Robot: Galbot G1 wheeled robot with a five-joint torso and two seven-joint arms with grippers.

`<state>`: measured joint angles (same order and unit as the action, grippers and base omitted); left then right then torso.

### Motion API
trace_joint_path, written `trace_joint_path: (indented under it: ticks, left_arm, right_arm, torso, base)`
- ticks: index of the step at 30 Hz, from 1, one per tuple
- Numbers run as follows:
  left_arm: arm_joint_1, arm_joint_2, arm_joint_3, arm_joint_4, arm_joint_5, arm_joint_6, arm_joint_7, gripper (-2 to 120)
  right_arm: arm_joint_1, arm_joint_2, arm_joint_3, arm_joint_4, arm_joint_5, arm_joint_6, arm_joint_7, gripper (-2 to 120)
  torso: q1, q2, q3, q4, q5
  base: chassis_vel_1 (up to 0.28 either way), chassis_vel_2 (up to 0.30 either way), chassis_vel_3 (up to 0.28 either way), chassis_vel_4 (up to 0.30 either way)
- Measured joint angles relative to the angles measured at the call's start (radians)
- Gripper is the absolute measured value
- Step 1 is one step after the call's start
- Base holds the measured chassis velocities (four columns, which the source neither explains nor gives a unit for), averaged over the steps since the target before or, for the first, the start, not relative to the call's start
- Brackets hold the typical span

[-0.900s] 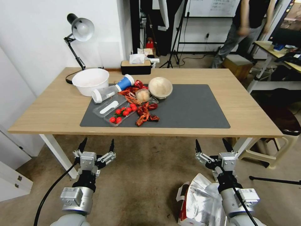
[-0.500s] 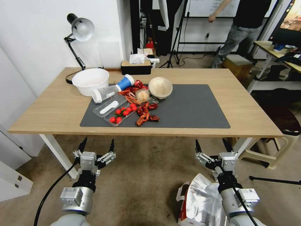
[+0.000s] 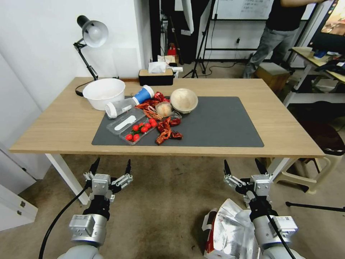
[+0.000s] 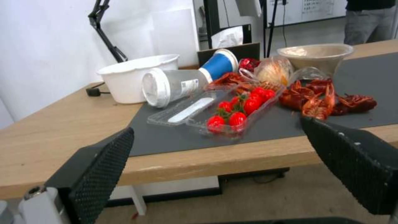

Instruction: Pick up the food delivery bag from the floor and place it on the table.

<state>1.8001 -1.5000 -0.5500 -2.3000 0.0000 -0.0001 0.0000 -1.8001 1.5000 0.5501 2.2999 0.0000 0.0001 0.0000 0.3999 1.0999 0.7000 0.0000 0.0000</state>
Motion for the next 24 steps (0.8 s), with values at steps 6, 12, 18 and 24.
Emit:
trace_joint_path:
  ticks: [6, 12, 18, 24]
  left_arm:
    - [0.000, 0.000, 0.000, 0.000, -0.001, 0.000, 0.000, 100]
    - [0.000, 0.016, 0.022, -0.019, -0.067, 0.043, -0.031, 100]
    - [0.000, 0.032, 0.044, -0.044, -0.137, 0.090, -0.062, 100]
    - [0.003, 0.062, 0.092, -0.094, -0.265, 0.179, -0.138, 100]
  right_arm:
    - [0.000, 0.000, 0.000, 0.000, 0.000, 0.000, 0.000, 100]
    - [-0.135, 0.096, -0.020, 0.149, 0.003, -0.136, -0.131, 100]
    - [-0.158, 0.108, -0.020, 0.176, -0.001, -0.152, -0.153, 100]
    - [-0.158, 0.108, -0.017, 0.176, -0.007, -0.139, -0.151, 100]
  torso:
    - [0.000, 0.000, 0.000, 0.0000, 0.0000]
    - [0.000, 0.000, 0.000, -0.0009, -0.0011]
    - [0.000, 0.000, 0.000, 0.0002, 0.0003]
    - [0.000, 0.000, 0.000, 0.0000, 0.0001]
  base:
    - [0.000, 0.000, 0.000, 0.000]
    - [0.000, 0.000, 0.000, 0.000]
    - [0.000, 0.000, 0.000, 0.000]
    - [0.000, 0.000, 0.000, 0.000]
